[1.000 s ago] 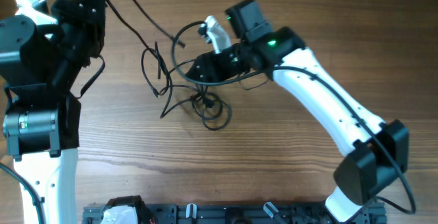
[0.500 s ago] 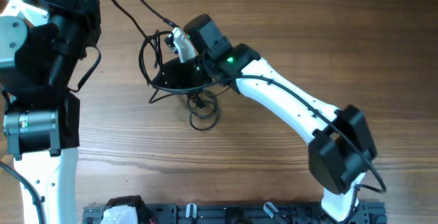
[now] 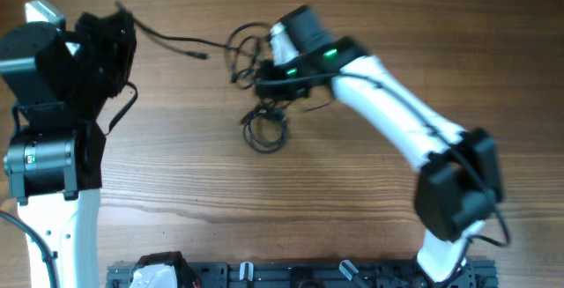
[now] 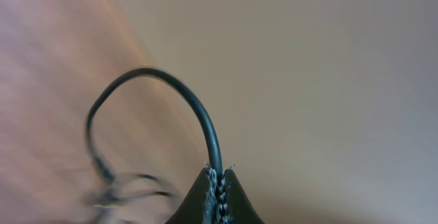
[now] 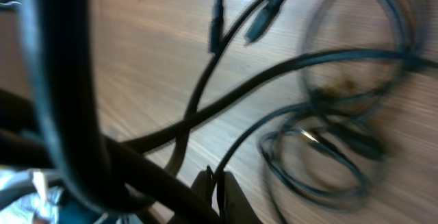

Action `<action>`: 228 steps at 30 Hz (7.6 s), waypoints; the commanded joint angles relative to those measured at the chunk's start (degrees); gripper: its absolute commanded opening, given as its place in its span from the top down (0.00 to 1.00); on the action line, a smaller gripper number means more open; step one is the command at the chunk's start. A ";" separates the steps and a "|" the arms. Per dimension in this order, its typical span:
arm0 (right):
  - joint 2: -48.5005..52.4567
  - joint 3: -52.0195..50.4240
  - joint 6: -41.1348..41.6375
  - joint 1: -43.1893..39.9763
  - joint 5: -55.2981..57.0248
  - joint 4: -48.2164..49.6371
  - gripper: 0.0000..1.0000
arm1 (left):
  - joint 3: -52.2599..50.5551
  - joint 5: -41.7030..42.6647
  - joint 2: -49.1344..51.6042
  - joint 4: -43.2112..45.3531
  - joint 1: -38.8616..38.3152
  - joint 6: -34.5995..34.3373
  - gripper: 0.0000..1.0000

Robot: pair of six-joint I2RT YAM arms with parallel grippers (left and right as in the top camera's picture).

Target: Untangle cables

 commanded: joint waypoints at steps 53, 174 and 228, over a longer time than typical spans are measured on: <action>-27.26 7.04 -5.79 -14.08 -18.86 -4.57 0.96 | 0.46 23.74 25.79 -5.51 -22.36 43.06 0.42; 2.45 16.65 -50.71 3.91 -16.26 3.13 0.25 | 2.62 57.37 4.61 22.56 8.04 -23.47 0.96; -2.62 16.79 -8.74 -65.40 17.14 -1.22 0.96 | 2.60 4.85 5.27 -29.49 -17.31 34.27 0.34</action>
